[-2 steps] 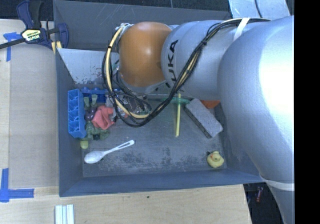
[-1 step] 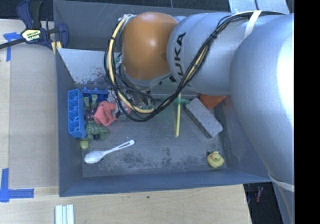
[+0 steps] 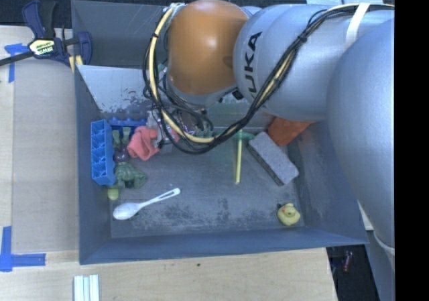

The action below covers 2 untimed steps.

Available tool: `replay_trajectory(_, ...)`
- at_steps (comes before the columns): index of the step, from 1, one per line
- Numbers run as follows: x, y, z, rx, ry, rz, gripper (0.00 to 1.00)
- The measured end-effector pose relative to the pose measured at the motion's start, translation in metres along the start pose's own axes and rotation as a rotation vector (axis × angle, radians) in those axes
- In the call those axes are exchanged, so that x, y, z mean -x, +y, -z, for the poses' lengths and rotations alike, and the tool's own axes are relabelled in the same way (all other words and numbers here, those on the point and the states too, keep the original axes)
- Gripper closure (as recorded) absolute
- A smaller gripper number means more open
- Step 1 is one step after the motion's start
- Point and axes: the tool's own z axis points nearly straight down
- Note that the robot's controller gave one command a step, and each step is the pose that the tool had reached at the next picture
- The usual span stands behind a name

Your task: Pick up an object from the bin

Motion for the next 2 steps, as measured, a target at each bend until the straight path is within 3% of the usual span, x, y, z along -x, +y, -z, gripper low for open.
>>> replay_trajectory(2,0.002,0.0,0.039,0.0,-0.004,-0.001,1.0)
